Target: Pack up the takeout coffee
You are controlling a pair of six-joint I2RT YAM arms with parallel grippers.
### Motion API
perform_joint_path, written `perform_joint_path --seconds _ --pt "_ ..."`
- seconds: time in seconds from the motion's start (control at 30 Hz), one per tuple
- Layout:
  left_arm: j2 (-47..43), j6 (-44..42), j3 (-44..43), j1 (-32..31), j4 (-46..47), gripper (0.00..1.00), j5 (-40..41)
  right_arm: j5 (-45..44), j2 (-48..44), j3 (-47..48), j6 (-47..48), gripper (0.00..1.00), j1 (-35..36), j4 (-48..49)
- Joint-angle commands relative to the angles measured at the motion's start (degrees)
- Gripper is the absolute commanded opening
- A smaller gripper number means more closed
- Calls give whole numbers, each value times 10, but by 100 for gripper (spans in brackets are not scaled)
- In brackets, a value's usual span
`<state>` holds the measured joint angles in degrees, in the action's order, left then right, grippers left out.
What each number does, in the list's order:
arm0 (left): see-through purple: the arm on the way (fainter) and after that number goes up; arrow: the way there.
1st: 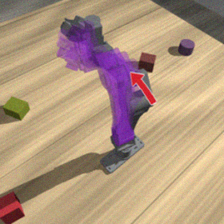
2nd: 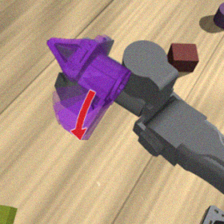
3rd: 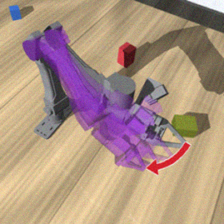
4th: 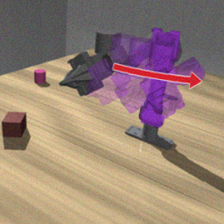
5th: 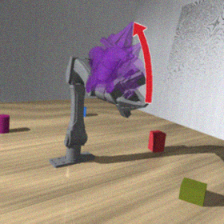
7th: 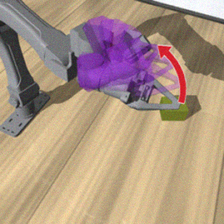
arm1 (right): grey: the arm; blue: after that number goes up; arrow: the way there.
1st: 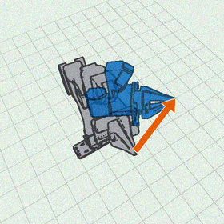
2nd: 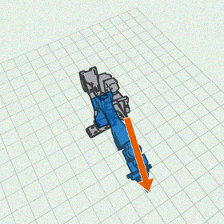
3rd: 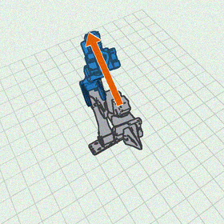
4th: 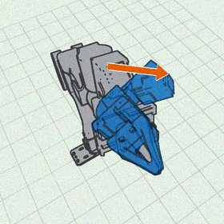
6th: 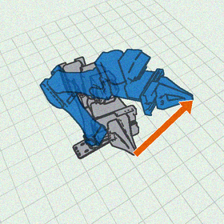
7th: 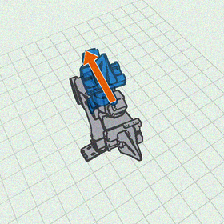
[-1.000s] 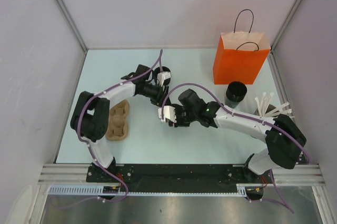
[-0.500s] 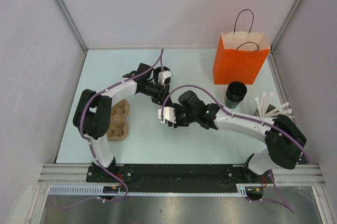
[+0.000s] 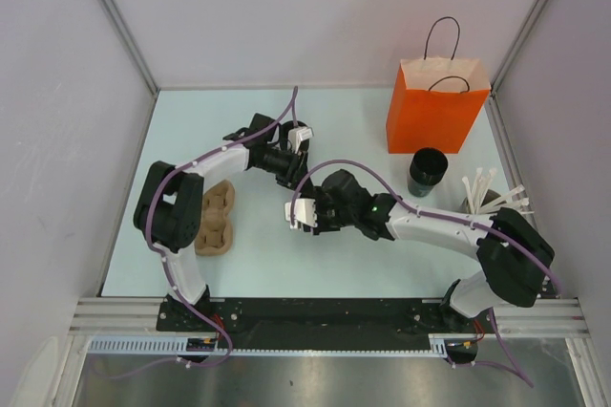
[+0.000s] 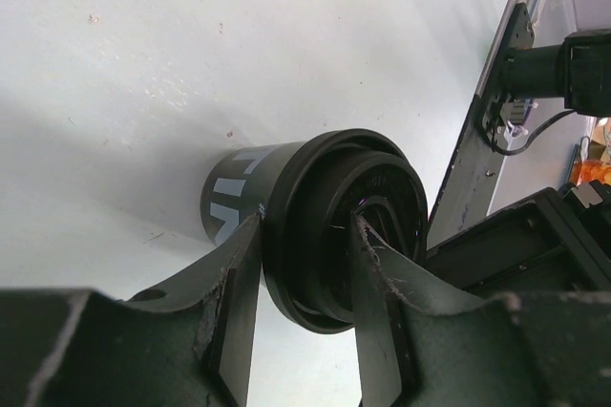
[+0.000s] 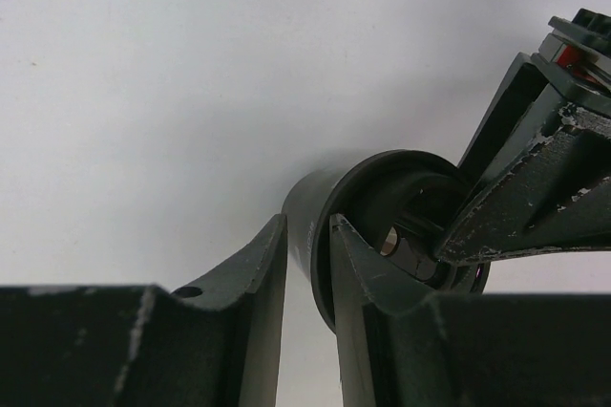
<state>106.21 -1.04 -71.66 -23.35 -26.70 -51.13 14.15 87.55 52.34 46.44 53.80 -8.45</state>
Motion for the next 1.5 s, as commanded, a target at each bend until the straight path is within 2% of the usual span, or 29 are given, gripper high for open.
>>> perform_joint_path --seconds 0.0,0.13,0.33,0.5,0.83,1.13,1.47 --pt "51 -50 28 -22 -28 36 133 -90 76 -78 2 29 -17 -165" --pt "50 -50 25 -23 -31 36 131 -76 35 -73 -6 32 -11 -159" --pt "49 -49 21 -23 -33 36 131 -39 -24 14 -15 37 -10 -214" --pt "45 -47 22 -24 -30 36 129 -22 -30 67 -23 43 -14 -242" --pt "36 -47 15 -24 -34 40 120 -13 -43 83 -33 47 -19 -247" --pt "20 -52 -2 -24 -42 52 107 16 -62 118 -49 53 -50 -258" --pt "20 -58 -52 -24 -65 62 86 39 -77 149 -74 68 -100 -256"
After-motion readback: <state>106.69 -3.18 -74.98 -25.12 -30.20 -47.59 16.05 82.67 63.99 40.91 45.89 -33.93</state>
